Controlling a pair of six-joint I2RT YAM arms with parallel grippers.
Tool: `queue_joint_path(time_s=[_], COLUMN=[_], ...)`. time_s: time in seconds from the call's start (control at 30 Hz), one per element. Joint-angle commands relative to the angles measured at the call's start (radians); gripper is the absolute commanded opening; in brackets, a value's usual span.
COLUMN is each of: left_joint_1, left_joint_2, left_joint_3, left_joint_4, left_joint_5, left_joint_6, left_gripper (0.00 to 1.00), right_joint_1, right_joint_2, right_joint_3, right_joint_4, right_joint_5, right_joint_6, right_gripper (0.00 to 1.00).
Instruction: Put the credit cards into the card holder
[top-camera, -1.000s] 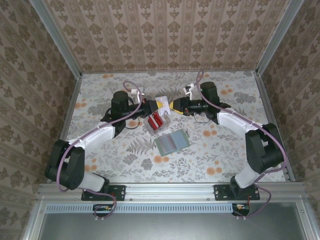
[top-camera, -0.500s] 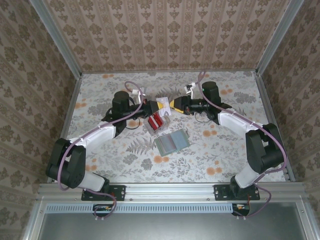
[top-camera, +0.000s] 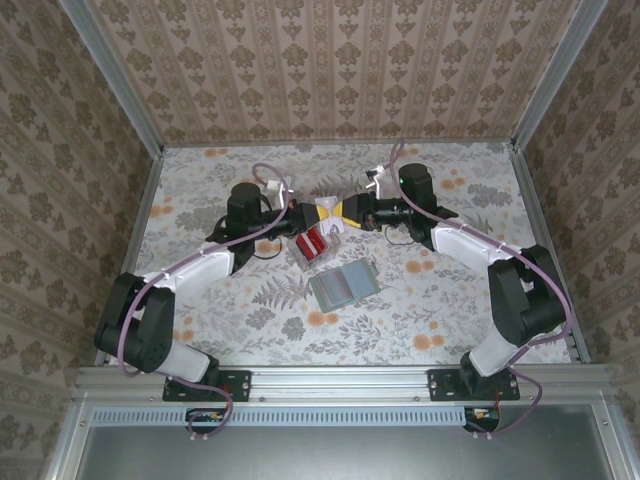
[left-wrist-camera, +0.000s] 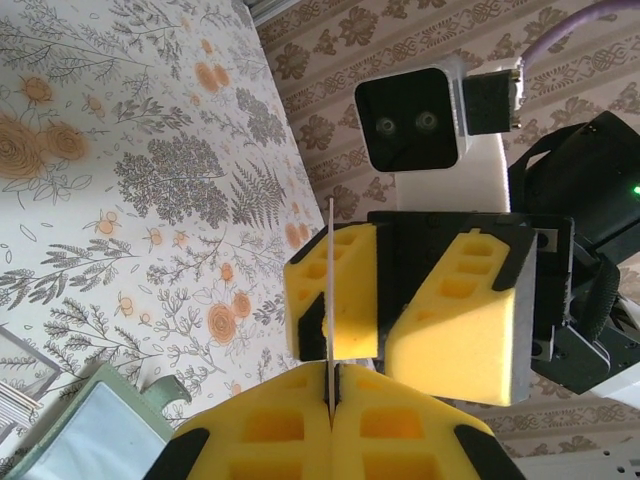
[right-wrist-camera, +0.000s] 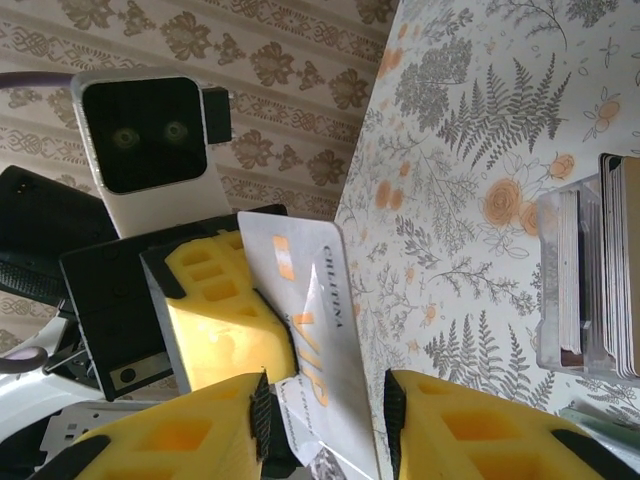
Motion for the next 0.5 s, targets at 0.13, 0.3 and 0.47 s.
queue_joint_path(time_s=[0.13,0.3,0.47], left_joint_1=[-0.003,0.004,0.005], left_joint_2=[0.022,0.003,-0.056], left_joint_3=[0.018,0.002,-0.073], left_joint_4=[0.025,-0.115,-0.278], left_joint_5=[0.011,-0.061,-0.156], left_joint_6=[0.002,0.068,0.148], left_gripper=[0.02,0.32,0.36], right_joint_1=[0.003,-0.001,-0.008], right_joint_2=[-0.001,-0.024,-0.056], right_joint_3=[0.004,-0.026,-0.112], right_joint_4=[0.027,-0.074,-0.251], right_joint_5=[-0.034,-0.031,-0.009], right_joint_6=[0.008,-0.077,-0.251], right_gripper=[0.05,0.02,0.02])
